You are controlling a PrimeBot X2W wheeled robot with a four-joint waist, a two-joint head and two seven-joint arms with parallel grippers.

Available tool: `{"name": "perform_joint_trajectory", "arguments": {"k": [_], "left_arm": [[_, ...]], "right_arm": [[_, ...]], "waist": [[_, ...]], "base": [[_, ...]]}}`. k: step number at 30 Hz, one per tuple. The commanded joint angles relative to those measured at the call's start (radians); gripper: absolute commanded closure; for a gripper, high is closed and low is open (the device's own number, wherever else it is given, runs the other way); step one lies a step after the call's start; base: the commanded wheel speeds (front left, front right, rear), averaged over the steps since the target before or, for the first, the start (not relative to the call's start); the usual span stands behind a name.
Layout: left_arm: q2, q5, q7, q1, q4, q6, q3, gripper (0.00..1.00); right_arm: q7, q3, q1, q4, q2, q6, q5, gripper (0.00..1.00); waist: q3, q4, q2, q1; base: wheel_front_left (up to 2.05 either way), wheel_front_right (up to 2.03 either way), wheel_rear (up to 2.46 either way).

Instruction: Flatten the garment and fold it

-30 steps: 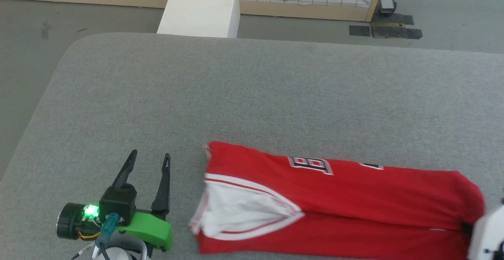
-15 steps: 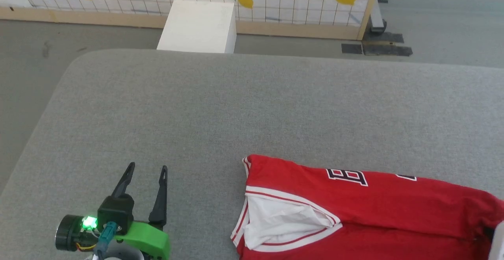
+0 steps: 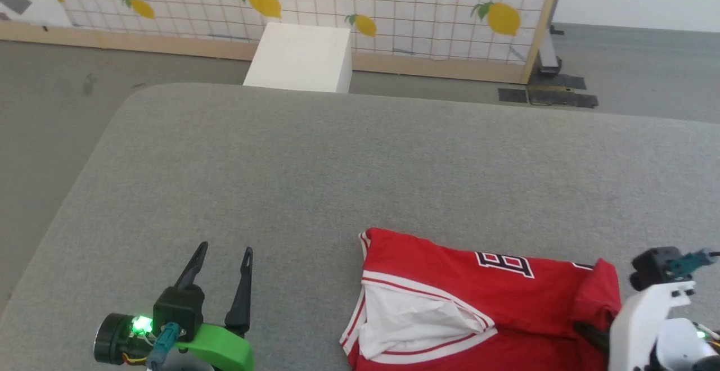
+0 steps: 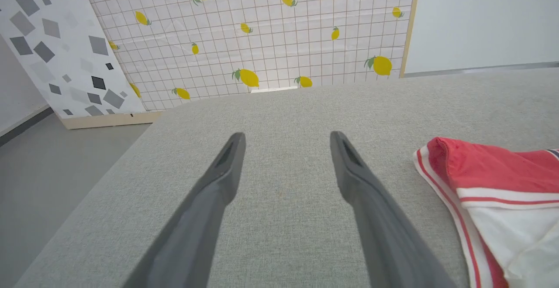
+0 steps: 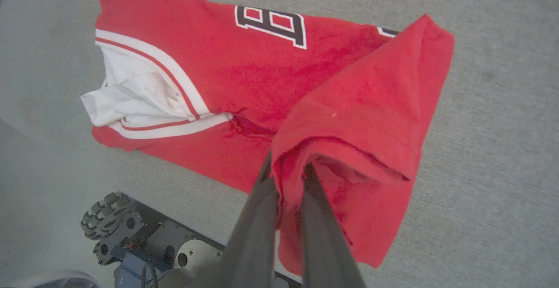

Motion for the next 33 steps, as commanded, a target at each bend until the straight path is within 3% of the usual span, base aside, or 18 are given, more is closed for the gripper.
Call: {"name": "perform_joint_trajectory", "arguments": {"k": [1, 13, 27, 28, 29, 30, 33], "left_arm": [[-0.008, 0.016, -0.005, -0.007, 0.002, -0.002, 0.003, 0.0], [-0.037, 0.043, -0.005, -0.032, 0.006, -0.004, 0.006, 0.0], [-0.094, 0.083, -0.005, -0.076, 0.017, -0.021, 0.019, 0.0], [-0.097, 0.085, -0.005, -0.076, 0.018, -0.023, 0.021, 0.0], [-0.099, 0.087, -0.005, -0.075, 0.019, -0.024, 0.023, 0.0], [-0.101, 0.089, -0.005, -0.074, 0.02, -0.026, 0.026, 0.0], [-0.108, 0.094, -0.005, -0.074, 0.026, -0.029, 0.033, 0.0]], "right_arm": [[0.015, 0.016, -0.017, -0.02, 0.019, -0.001, 0.018, 1.0], [0.122, 0.159, -0.181, -0.054, 0.148, -0.001, 0.049, 1.0], [0.091, 0.313, -0.314, 0.128, 0.168, -0.001, -0.021, 0.98], [0.075, 0.323, -0.324, 0.138, 0.172, -0.001, -0.018, 0.65], [0.065, 0.328, -0.331, 0.146, 0.177, -0.001, -0.012, 0.16], [0.054, 0.335, -0.339, 0.154, 0.184, -0.001, 0.001, 0.0], [0.028, 0.353, -0.361, 0.163, 0.198, -0.001, 0.037, 0.0]], "waist": [[0.002, 0.024, 0.0, 0.0], [0.069, 0.133, 0.0, 0.0], [0.15, 0.222, 0.0, 0.0], [0.152, 0.224, 0.0, 0.0], [0.152, 0.224, 0.0, 0.0], [0.153, 0.224, 0.0, 0.0], [0.152, 0.221, 0.0, 0.0]], "base": [[0.0, 0.0, 0.0], [0.0, 0.0, 0.0], [0.0, 0.0, 0.0], [0.0, 0.0, 0.0], [0.0, 0.0, 0.0], [0.0, 0.0, 0.0], [0.0, 0.0, 0.0]]}}
